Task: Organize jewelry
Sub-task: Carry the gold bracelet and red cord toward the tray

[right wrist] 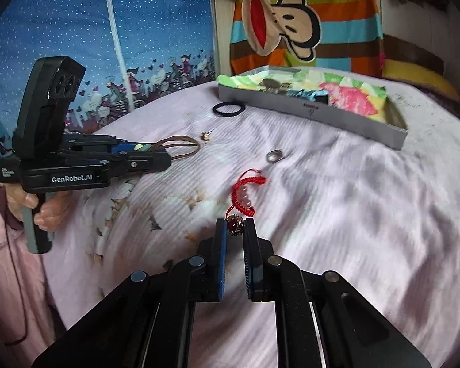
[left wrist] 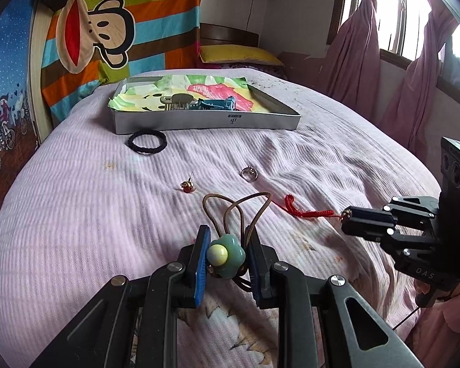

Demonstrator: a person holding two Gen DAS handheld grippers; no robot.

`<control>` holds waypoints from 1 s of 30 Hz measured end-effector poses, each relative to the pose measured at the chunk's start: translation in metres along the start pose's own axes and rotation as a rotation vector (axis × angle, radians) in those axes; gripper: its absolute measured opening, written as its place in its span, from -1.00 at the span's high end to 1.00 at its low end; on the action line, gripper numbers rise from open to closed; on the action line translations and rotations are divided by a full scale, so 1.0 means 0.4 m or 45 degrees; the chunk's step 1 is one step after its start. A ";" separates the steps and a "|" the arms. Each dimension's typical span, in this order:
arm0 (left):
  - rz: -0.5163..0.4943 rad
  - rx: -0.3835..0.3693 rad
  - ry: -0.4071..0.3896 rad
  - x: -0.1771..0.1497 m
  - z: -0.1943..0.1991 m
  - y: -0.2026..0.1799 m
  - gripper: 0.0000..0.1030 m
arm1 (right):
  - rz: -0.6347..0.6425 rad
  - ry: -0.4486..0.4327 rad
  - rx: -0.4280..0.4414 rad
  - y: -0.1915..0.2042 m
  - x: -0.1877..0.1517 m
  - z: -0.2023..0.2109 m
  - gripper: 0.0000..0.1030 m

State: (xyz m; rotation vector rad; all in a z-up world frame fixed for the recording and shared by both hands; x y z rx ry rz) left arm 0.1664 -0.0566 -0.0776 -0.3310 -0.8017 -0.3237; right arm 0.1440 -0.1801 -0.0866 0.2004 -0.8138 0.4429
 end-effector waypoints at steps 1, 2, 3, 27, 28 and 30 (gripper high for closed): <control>0.007 0.000 -0.009 0.004 0.002 0.001 0.58 | 0.006 -0.017 -0.024 -0.007 0.004 0.008 0.82; 0.016 0.000 -0.019 0.009 0.004 0.002 0.58 | 0.005 -0.041 -0.043 -0.015 0.012 0.015 0.82; 0.023 0.003 -0.029 0.015 0.006 0.004 0.58 | 0.003 -0.055 -0.052 -0.022 0.019 0.021 0.82; 0.171 0.244 -0.184 0.413 -0.172 0.183 0.58 | -0.085 -0.321 -0.174 -0.230 0.375 -0.124 0.82; 0.177 0.258 -0.174 0.420 -0.183 0.191 0.58 | -0.093 -0.309 -0.180 -0.243 0.387 -0.143 0.81; 0.195 0.294 -0.137 0.434 -0.217 0.216 0.58 | -0.114 -0.291 -0.184 -0.265 0.402 -0.171 0.82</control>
Point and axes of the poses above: each gripper's, at about its wrist camera, not at the fingertips, and z roughly against the way its jaws point, y to its left, x to its top, the point moved 9 cm from there along -z, roughly the way its jaws point, and after that the axes turned 3 degrees about y, right-handed, at the moved point
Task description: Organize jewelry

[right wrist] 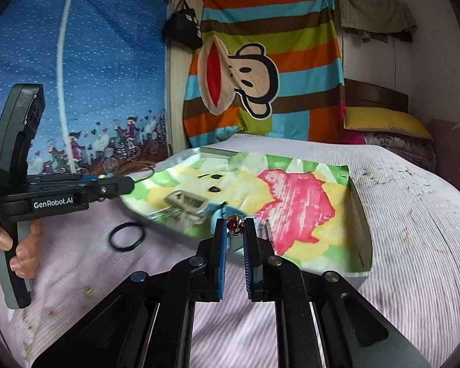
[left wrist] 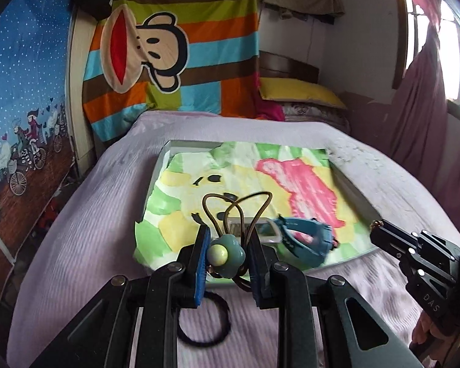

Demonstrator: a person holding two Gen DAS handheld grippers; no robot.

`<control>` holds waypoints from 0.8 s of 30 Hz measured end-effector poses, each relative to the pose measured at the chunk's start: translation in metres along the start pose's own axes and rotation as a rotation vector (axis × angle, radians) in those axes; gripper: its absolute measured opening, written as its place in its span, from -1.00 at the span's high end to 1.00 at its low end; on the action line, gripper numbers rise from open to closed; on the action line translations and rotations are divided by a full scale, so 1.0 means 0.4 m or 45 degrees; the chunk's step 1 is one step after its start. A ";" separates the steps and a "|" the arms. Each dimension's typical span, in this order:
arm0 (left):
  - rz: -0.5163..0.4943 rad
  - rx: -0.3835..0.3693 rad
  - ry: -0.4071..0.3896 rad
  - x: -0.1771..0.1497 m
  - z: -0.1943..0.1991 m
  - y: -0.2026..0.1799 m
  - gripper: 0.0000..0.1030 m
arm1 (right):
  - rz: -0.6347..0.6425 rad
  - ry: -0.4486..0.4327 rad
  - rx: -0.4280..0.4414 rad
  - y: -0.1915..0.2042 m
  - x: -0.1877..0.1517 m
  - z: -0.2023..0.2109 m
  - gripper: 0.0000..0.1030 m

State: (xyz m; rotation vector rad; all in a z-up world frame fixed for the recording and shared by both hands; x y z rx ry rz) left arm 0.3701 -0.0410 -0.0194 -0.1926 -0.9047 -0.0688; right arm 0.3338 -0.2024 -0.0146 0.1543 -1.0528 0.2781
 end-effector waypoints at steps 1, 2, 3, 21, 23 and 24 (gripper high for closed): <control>0.007 0.013 0.020 0.001 -0.017 0.006 0.58 | -0.013 0.019 -0.001 -0.009 0.003 -0.023 0.81; 0.012 0.026 0.040 0.000 -0.033 0.011 0.58 | -0.029 0.038 -0.007 -0.020 0.005 -0.045 0.81; 0.011 0.037 0.059 -0.003 -0.044 0.014 0.58 | -0.044 0.055 -0.011 -0.027 0.004 -0.060 0.81; -0.025 0.093 0.250 -0.058 -0.118 0.003 0.55 | -0.135 0.398 -0.009 -0.055 -0.069 -0.245 0.81; -0.017 0.092 0.244 -0.057 -0.117 0.003 0.51 | -0.131 0.402 -0.007 -0.051 -0.069 -0.247 0.81; -0.010 0.087 0.248 -0.058 -0.117 0.003 0.48 | -0.128 0.402 -0.007 -0.051 -0.069 -0.244 0.81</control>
Point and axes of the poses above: each gripper's, at about its wrist camera, not at the fingertips, and z roughly against the way its jaws point, y to its left, x to its top, the point moved 9 cm from there along -z, roughly the way its jaws point, and after that the axes turned 3 degrees about y, right-handed, at the moved point
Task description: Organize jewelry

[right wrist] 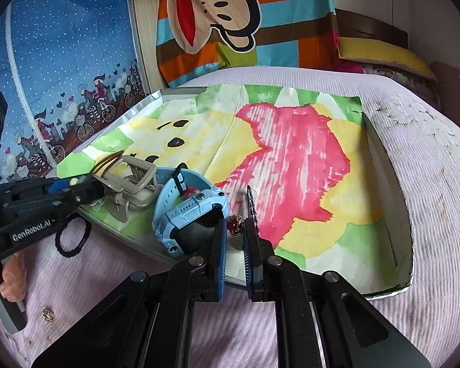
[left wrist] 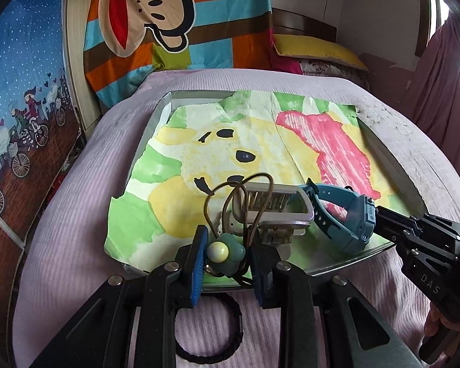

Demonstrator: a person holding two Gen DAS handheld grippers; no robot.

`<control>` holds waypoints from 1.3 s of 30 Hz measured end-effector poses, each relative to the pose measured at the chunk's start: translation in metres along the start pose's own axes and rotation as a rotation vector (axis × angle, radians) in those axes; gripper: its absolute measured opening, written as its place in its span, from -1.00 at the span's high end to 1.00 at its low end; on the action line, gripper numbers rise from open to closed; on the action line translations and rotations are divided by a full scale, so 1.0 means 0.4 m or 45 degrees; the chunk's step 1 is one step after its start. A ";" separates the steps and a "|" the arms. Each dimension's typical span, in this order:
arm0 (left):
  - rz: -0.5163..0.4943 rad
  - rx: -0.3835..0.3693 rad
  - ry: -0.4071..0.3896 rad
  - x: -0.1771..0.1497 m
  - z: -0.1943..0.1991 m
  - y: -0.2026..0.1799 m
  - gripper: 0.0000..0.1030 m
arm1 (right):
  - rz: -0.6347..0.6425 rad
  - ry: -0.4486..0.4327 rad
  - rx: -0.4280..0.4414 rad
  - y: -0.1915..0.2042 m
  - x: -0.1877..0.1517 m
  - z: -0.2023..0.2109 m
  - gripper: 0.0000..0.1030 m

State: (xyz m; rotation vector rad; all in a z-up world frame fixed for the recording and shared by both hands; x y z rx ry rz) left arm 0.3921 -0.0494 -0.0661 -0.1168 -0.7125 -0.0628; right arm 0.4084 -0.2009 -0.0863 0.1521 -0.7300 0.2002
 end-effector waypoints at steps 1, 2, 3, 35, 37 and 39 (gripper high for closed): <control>0.006 -0.009 0.004 -0.002 0.000 0.001 0.44 | 0.002 -0.002 0.001 0.001 0.000 0.001 0.81; 0.010 -0.020 -0.001 -0.003 0.004 0.001 0.38 | 0.001 -0.003 0.001 -0.001 0.000 0.004 0.81; 0.011 -0.026 -0.010 -0.004 0.009 0.001 0.33 | -0.003 -0.008 0.002 -0.004 -0.001 0.009 0.80; -0.029 -0.057 -0.501 -0.179 0.366 0.040 -1.00 | 0.051 -0.621 -0.013 0.093 -0.163 0.461 -0.95; -0.042 -0.054 -0.492 -0.200 0.369 0.044 -1.00 | 0.058 -0.603 -0.009 0.100 -0.190 0.469 -0.95; -0.058 -0.053 -0.476 -0.222 0.370 0.045 -1.00 | 0.073 -0.583 -0.007 0.106 -0.214 0.471 -0.95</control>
Point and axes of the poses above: each gripper's, at about its wrist camera, not at the fingertips, and z roughly against the way its jaws point, y to its left, x to its top, the point moved 9 cm from there along -z, roughly the way its jaws point, and after that the axes turned 3 degrees about y, right-handed, at the moved point
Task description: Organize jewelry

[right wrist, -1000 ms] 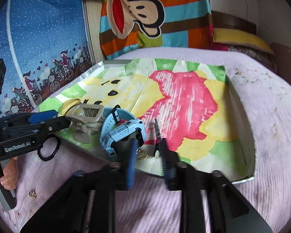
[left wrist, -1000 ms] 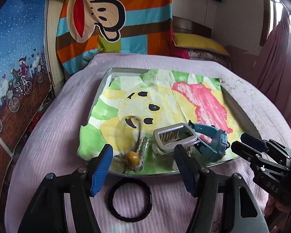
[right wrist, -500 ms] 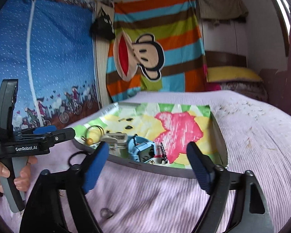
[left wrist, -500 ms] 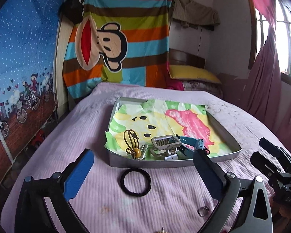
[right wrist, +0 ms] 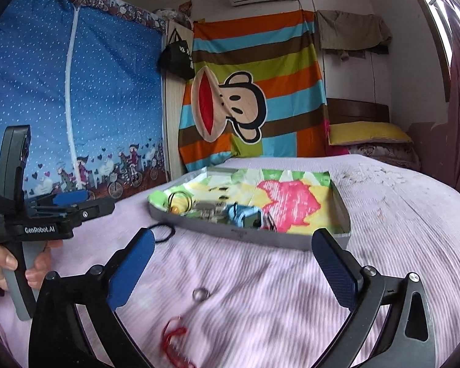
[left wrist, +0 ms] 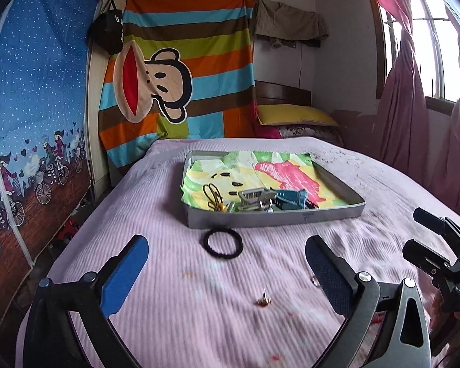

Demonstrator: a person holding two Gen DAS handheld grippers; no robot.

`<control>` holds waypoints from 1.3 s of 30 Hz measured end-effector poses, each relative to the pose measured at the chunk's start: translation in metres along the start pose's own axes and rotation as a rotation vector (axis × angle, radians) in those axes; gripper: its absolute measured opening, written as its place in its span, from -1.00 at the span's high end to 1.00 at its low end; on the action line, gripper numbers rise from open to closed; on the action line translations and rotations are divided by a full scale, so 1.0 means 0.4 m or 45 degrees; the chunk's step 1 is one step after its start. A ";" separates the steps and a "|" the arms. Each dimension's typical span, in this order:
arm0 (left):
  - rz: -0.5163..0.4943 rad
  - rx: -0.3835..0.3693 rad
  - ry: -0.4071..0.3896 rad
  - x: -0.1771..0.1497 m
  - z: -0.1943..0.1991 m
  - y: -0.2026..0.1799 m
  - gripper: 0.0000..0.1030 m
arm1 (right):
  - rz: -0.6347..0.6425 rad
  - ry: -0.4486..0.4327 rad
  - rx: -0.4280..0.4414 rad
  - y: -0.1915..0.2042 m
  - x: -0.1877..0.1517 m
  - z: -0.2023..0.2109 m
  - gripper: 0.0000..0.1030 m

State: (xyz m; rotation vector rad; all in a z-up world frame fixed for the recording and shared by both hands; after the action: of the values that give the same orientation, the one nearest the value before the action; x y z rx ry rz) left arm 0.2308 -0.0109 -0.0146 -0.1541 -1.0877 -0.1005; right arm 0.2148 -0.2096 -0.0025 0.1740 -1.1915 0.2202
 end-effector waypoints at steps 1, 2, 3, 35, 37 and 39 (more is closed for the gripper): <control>-0.012 0.001 0.010 -0.009 0.002 -0.001 -1.00 | 0.010 0.012 0.003 0.004 -0.010 0.003 -0.95; -0.028 0.002 0.019 -0.019 0.004 -0.003 -1.00 | 0.026 0.027 0.001 0.007 -0.023 0.009 -0.95; -0.042 0.003 0.026 -0.026 0.007 -0.004 -1.00 | 0.037 0.035 0.000 0.009 -0.031 0.010 -0.95; -0.174 -0.085 0.350 -0.181 -0.104 -0.052 -1.00 | 0.102 0.438 0.185 0.077 -0.254 -0.087 -0.34; -0.176 -0.088 0.351 -0.182 -0.108 -0.053 -1.00 | 0.104 0.438 0.180 0.078 -0.255 -0.089 -0.33; -0.174 -0.092 0.351 -0.182 -0.110 -0.054 -1.00 | 0.106 0.435 0.178 0.078 -0.256 -0.090 -0.30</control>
State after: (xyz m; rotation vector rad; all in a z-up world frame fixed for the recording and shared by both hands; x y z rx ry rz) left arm 0.2322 -0.0394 -0.0977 -0.1264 -0.8188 -0.2761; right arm 0.2028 -0.1785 -0.1105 0.1999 -0.8445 0.3910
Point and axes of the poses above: each gripper's, at about its wrist camera, not at the fingertips, and z roughly against the way its jaws point, y to its left, x to its top, the point moved 9 cm from there along -z, roughly the way its jaws point, and after that the axes turned 3 degrees about y, right-handed, at the moved point
